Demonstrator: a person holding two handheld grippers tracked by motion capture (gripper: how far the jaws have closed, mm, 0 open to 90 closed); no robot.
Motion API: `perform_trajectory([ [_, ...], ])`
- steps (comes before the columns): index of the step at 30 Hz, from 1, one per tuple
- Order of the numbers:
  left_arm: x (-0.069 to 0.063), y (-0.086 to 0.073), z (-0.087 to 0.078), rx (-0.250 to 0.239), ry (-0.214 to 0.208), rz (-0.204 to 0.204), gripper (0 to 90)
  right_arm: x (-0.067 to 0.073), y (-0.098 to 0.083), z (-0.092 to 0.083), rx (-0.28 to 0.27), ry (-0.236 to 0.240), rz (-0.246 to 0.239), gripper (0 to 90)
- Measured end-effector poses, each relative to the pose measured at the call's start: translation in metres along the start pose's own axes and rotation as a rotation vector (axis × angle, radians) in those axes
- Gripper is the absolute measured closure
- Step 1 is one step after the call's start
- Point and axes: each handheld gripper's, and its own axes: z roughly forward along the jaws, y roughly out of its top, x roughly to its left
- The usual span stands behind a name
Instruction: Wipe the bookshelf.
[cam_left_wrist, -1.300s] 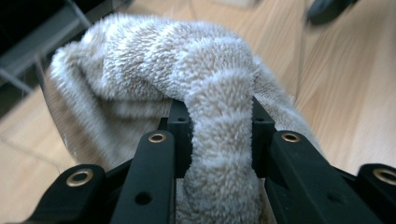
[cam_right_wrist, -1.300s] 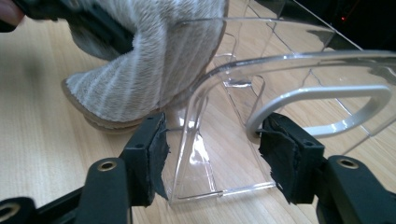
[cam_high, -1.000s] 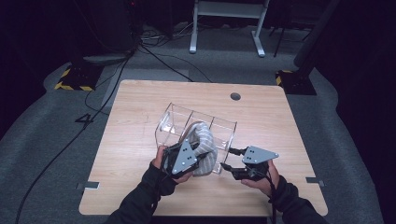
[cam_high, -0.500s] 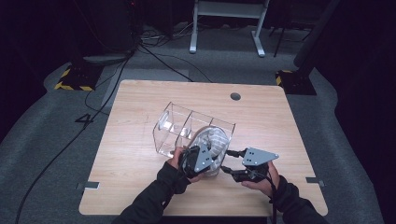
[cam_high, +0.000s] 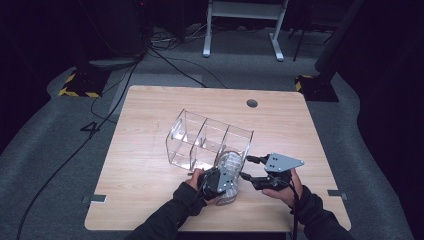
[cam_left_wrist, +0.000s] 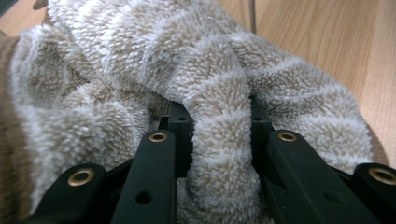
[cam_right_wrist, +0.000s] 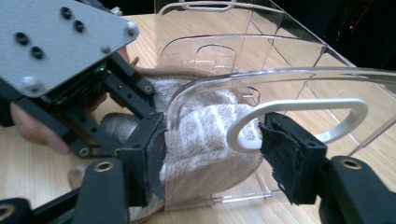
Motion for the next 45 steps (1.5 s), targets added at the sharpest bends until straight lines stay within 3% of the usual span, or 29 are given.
perform_trajectory([
  [3,-0.001,-0.004,0.001,0.000,-0.036,-0.031,72.8,-0.002,0.001,0.006,-0.001,0.008,0.022,40.3],
  [6,-0.007,-0.007,-0.001,0.012,-0.052,-0.040,72.9,0.002,0.001,0.012,0.007,0.013,0.014,42.7],
  [10,-0.014,-0.007,-0.013,0.052,-0.073,-0.005,72.8,0.009,0.001,0.011,0.007,0.012,0.009,44.8],
  [12,-0.011,-0.008,-0.020,0.040,-0.066,-0.002,72.7,0.011,0.001,0.010,0.008,0.015,0.004,44.8],
  [19,0.009,0.002,-0.042,-0.083,0.003,-0.046,72.5,0.016,0.005,0.006,0.039,-0.010,0.004,44.7],
  [23,0.019,0.018,-0.051,-0.167,0.033,-0.060,72.4,0.015,0.003,0.001,0.030,-0.008,0.017,49.4],
  [28,0.032,0.037,-0.055,-0.226,0.077,-0.087,72.5,0.017,0.001,0.005,0.024,0.004,0.019,49.9],
  [32,0.042,0.047,-0.046,-0.214,0.079,-0.100,72.7,0.018,0.001,0.008,0.012,0.004,0.005,48.0],
  [38,0.041,0.046,-0.030,-0.162,0.081,-0.108,73.3,0.019,0.003,0.010,0.009,0.021,-0.004,49.7],
  [42,0.032,0.042,-0.027,-0.083,0.103,-0.031,73.3,0.020,0.002,0.010,0.008,0.016,-0.008,49.4],
  [45,0.028,0.038,-0.025,-0.059,0.100,-0.015,73.4,0.021,0.003,0.010,0.011,0.007,-0.010,49.0],
])
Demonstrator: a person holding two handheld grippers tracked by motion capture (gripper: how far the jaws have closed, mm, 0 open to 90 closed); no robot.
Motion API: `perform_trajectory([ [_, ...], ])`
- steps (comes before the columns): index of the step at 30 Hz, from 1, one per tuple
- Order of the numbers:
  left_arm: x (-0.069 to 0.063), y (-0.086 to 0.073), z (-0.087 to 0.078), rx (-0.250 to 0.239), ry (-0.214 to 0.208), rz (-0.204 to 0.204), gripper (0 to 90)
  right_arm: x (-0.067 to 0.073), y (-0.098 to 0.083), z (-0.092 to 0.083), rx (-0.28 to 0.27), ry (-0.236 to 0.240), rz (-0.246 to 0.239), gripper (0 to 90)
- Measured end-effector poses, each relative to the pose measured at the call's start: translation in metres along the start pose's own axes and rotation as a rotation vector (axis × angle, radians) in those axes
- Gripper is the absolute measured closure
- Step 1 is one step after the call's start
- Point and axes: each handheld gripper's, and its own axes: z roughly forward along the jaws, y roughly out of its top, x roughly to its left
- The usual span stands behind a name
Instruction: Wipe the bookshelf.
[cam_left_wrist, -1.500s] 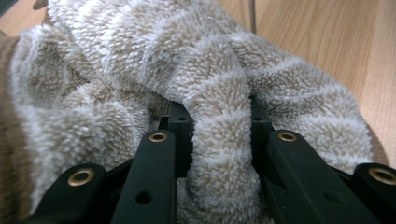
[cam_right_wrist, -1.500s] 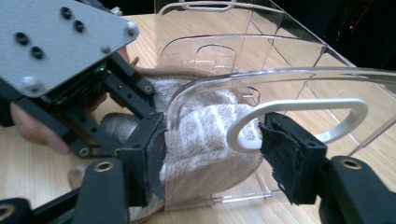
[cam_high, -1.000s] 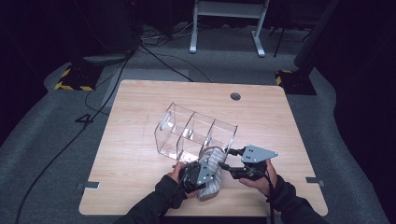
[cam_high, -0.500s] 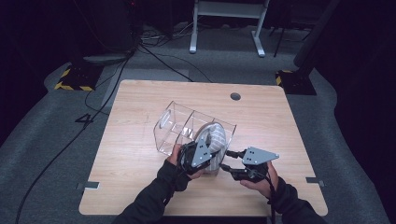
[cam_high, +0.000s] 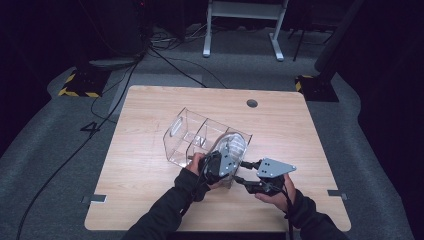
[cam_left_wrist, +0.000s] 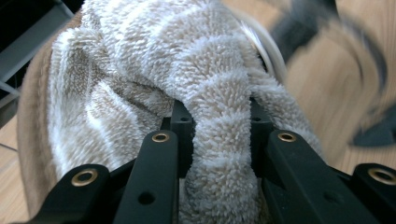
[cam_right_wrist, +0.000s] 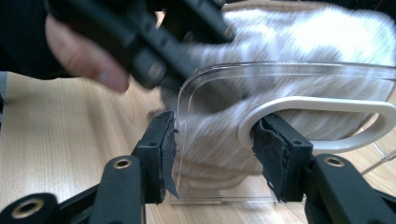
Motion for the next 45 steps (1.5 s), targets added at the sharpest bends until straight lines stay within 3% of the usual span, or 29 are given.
perform_trajectory([
  [2,-0.003,-0.005,-0.003,0.010,-0.005,0.017,73.4,0.001,0.000,0.001,0.003,-0.006,0.001,48.6],
  [6,-0.010,-0.019,-0.007,0.034,-0.039,0.013,73.3,0.002,-0.001,0.002,0.003,-0.005,0.000,47.9],
  [11,-0.017,-0.036,-0.004,0.074,-0.084,-0.007,73.2,0.002,-0.001,0.002,0.003,0.000,-0.003,48.7],
  [14,-0.016,-0.045,-0.005,0.081,-0.142,-0.056,73.2,0.003,0.000,0.003,0.003,0.007,-0.004,48.9],
  [17,-0.014,-0.048,-0.007,0.079,-0.146,-0.046,73.0,0.003,0.000,0.003,0.002,0.011,-0.003,49.0],
  [25,0.008,-0.023,-0.026,-0.028,-0.108,-0.044,72.9,0.004,0.000,0.005,0.002,0.025,-0.012,48.3],
  [33,0.030,0.011,-0.023,-0.066,-0.083,-0.034,72.8,0.003,0.000,0.006,-0.004,0.005,-0.006,41.4],
  [37,0.038,0.016,-0.011,-0.101,-0.092,-0.121,72.1,0.005,-0.001,0.008,0.006,0.006,-0.013,41.8],
  [40,0.033,0.016,-0.004,-0.080,-0.084,-0.097,72.3,0.005,-0.001,0.007,0.004,0.009,-0.007,41.4],
  [42,0.029,0.017,-0.002,-0.047,-0.057,-0.048,72.3,0.004,-0.002,0.008,0.008,0.008,-0.007,41.1],
  [45,0.029,0.016,-0.002,-0.037,-0.058,-0.041,72.1,0.004,-0.003,0.008,0.008,0.009,-0.001,41.0],
])
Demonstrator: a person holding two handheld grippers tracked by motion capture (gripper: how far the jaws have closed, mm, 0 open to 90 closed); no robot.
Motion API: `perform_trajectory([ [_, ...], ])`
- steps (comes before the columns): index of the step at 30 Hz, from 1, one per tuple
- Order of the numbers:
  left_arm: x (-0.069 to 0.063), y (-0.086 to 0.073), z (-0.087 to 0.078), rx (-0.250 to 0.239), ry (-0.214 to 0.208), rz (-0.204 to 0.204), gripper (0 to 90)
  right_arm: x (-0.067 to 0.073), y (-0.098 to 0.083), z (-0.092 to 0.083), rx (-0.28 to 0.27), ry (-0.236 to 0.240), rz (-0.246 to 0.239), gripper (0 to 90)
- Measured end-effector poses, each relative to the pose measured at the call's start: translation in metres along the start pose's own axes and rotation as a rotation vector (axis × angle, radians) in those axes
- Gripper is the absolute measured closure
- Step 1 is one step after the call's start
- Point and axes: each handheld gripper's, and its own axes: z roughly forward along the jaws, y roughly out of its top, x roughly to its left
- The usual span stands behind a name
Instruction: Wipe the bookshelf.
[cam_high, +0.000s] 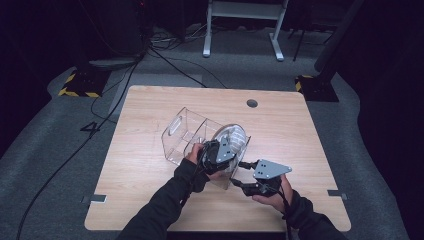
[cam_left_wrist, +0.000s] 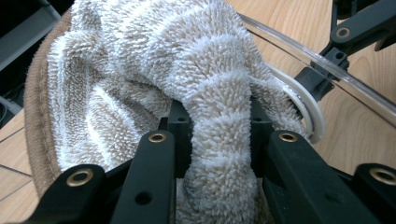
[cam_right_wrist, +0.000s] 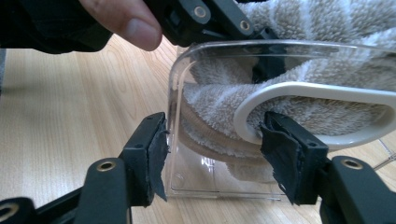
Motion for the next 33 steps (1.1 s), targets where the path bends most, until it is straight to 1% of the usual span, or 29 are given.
perform_trajectory([
  [3,-0.002,-0.004,0.001,0.031,0.004,0.028,72.1,0.000,0.000,0.000,0.000,0.001,0.000,40.6],
  [5,-0.004,-0.007,-0.001,0.031,0.000,0.037,71.9,-0.001,0.000,0.000,0.001,0.001,-0.001,39.8],
  [7,-0.007,-0.011,-0.004,0.036,-0.003,0.066,71.5,-0.001,-0.001,0.000,0.006,0.004,0.002,39.5],
  [9,-0.012,-0.016,-0.006,0.057,-0.005,0.093,71.4,-0.002,-0.003,0.000,0.010,0.008,0.003,39.1],
  [11,-0.018,-0.022,-0.009,0.063,-0.009,0.096,71.4,-0.003,-0.004,0.000,0.012,0.010,0.009,38.6],
  [13,-0.022,-0.028,-0.010,0.062,-0.008,0.083,71.3,-0.003,-0.003,0.000,0.012,0.007,0.006,38.7],
  [14,-0.024,-0.031,-0.011,0.052,-0.006,0.082,71.1,-0.003,-0.003,0.000,0.011,0.005,0.006,38.8],
  [16,-0.028,-0.038,-0.013,0.043,-0.016,0.066,71.3,-0.002,-0.003,0.000,0.010,0.006,0.004,39.4],
  [17,-0.028,-0.038,-0.013,0.043,-0.016,0.066,71.3,-0.003,-0.003,-0.001,0.005,0.009,0.004,39.3],
  [18,-0.030,-0.042,-0.013,0.044,-0.022,0.062,71.3,-0.003,-0.003,-0.001,0.005,0.009,0.004,39.3],
  [20,-0.033,-0.051,-0.013,0.042,-0.023,0.068,71.3,-0.005,-0.004,-0.003,-0.001,0.014,0.010,38.5],
  [22,-0.033,-0.057,-0.012,0.036,-0.036,0.056,71.5,-0.006,-0.004,-0.005,-0.008,0.003,0.010,39.7],
  [23,-0.033,-0.060,-0.011,0.042,-0.046,0.045,71.5,-0.008,-0.004,-0.006,-0.015,0.002,0.016,39.7],
  [25,-0.034,-0.066,-0.007,0.072,-0.053,0.052,71.6,-0.010,-0.004,-0.008,-0.023,0.002,0.031,39.7],
  [26,-0.035,-0.070,-0.004,0.089,-0.065,0.053,71.6,-0.010,-0.004,-0.007,-0.024,0.003,0.033,39.7],
  [27,-0.036,-0.072,-0.003,0.095,-0.065,0.052,71.6,-0.009,-0.004,-0.007,-0.022,0.004,0.026,39.7],
  [30,-0.035,-0.075,-0.004,0.095,-0.088,0.031,71.6,-0.007,-0.003,-0.004,-0.016,0.014,0.014,39.0],
  [31,-0.034,-0.075,-0.006,0.098,-0.095,0.030,71.6,-0.007,-0.003,-0.004,-0.016,0.017,0.018,38.8],
  [33,-0.033,-0.075,-0.010,0.098,-0.093,0.036,71.4,-0.006,-0.003,-0.003,-0.014,0.021,0.018,38.5],
])
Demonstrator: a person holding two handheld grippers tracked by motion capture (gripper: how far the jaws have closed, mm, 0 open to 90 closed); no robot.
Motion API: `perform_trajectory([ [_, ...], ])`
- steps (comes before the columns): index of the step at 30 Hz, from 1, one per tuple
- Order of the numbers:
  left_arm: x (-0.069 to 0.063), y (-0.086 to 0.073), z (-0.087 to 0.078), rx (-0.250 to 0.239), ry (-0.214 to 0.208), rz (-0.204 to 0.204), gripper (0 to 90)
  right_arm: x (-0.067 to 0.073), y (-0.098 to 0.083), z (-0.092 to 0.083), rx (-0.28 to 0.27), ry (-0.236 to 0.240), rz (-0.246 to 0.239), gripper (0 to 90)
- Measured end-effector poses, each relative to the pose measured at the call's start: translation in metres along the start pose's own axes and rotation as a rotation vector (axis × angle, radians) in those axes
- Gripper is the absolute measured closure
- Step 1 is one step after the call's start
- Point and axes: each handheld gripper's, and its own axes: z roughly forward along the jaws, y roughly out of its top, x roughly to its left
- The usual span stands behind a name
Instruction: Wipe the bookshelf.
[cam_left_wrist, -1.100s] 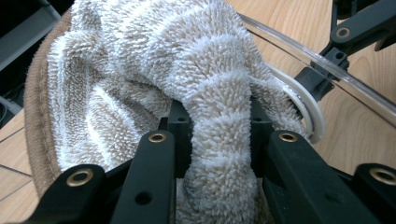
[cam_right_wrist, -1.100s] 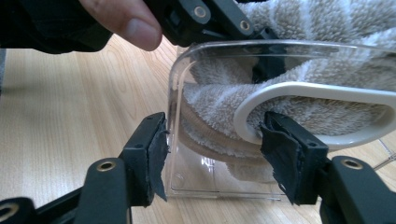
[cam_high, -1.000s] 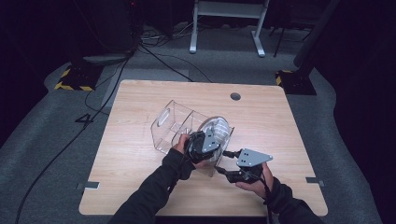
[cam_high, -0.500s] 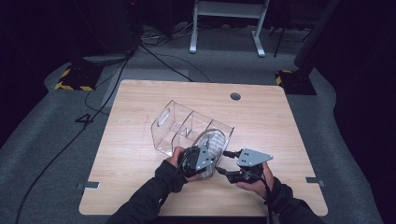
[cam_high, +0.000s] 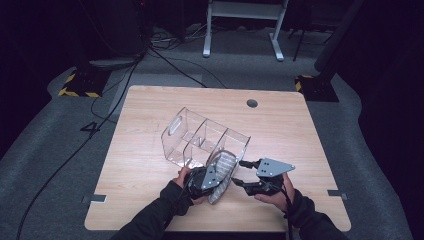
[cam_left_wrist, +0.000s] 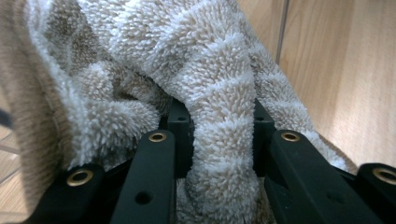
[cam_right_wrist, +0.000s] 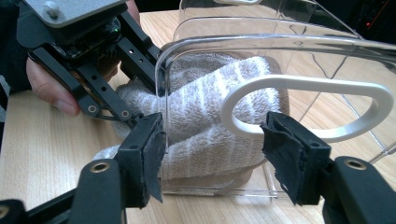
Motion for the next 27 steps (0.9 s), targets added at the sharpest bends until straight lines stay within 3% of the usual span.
perform_trajectory([
  [4,0.006,0.006,-0.013,-0.055,0.028,-0.017,71.3,0.002,0.001,0.003,0.007,0.004,-0.010,38.0],
  [9,0.017,0.026,-0.030,-0.160,0.070,-0.029,71.4,0.002,0.001,0.005,0.012,-0.013,-0.009,38.4],
  [13,0.028,0.040,-0.040,-0.261,0.087,-0.084,71.4,0.001,-0.001,0.008,0.021,-0.021,-0.005,36.6],
  [19,0.043,0.061,-0.029,-0.227,0.117,-0.102,71.2,0.004,0.001,0.010,0.009,-0.013,-0.022,37.4],
  [21,0.049,0.068,-0.023,-0.198,0.097,-0.106,70.9,0.006,0.002,0.010,0.005,-0.003,-0.034,37.0],
  [23,0.053,0.077,-0.017,-0.148,0.112,-0.065,70.7,0.008,0.004,0.011,0.002,-0.003,-0.042,36.7],
  [27,0.055,0.084,-0.003,-0.083,0.111,-0.046,70.8,0.009,0.004,0.011,0.001,-0.004,-0.046,37.1],
])
